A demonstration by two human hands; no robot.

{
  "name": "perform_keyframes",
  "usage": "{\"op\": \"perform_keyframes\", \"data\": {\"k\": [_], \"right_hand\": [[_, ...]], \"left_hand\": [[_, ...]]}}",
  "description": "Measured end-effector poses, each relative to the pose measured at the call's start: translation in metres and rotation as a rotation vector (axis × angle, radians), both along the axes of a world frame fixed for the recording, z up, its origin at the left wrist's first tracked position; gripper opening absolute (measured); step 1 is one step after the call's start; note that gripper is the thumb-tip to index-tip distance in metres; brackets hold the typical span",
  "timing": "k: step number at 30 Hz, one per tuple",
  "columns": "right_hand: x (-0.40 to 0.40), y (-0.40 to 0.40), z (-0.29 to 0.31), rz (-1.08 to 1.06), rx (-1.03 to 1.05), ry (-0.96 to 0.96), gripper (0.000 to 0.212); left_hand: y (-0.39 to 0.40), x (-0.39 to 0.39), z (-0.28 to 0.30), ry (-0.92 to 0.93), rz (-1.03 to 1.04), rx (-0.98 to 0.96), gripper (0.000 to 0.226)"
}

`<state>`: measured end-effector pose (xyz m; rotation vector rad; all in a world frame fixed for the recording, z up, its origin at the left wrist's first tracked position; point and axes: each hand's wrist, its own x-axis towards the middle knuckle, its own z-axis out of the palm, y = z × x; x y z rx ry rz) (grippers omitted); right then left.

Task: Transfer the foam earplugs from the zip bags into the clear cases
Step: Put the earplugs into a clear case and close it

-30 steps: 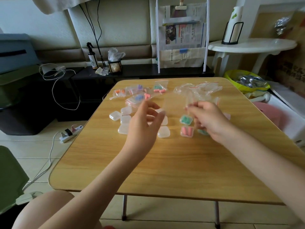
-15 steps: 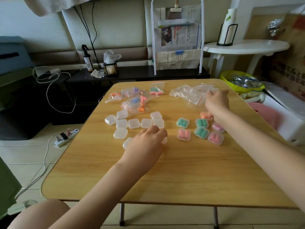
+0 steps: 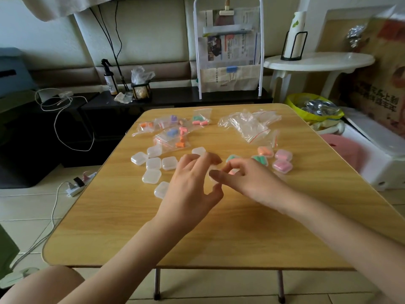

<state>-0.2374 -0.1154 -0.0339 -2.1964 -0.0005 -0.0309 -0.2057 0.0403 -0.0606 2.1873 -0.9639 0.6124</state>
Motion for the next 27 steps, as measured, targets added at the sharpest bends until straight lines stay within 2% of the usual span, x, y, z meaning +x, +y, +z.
{"op": "perform_keyframes", "data": {"k": [4,8,11,18,27], "right_hand": [[0.0000,-0.0029,0.0018,0.006,0.120,0.032,0.040],[-0.0010,-0.0050,0.0050,0.078,0.318,0.101,0.036],[0.0011,-0.0043,0.0022,0.041,0.336,0.135,0.043],[0.0014,-0.0025,-0.0027,-0.005,0.365,0.205,0.044],[0.0022,-0.0044,-0.0033,-0.006,0.315,0.198,0.045]], "left_hand": [[0.0000,-0.0013,0.0024,0.046,-0.037,-0.039,0.042],[-0.0005,0.0012,0.0032,0.177,-0.047,-0.115,0.043],[-0.0015,0.0022,0.0025,0.222,-0.054,-0.130,0.044],[-0.0013,0.0045,-0.0042,0.054,-0.015,0.051,0.050],[-0.0032,0.0008,0.0004,-0.031,-0.033,0.166,0.055]]}}
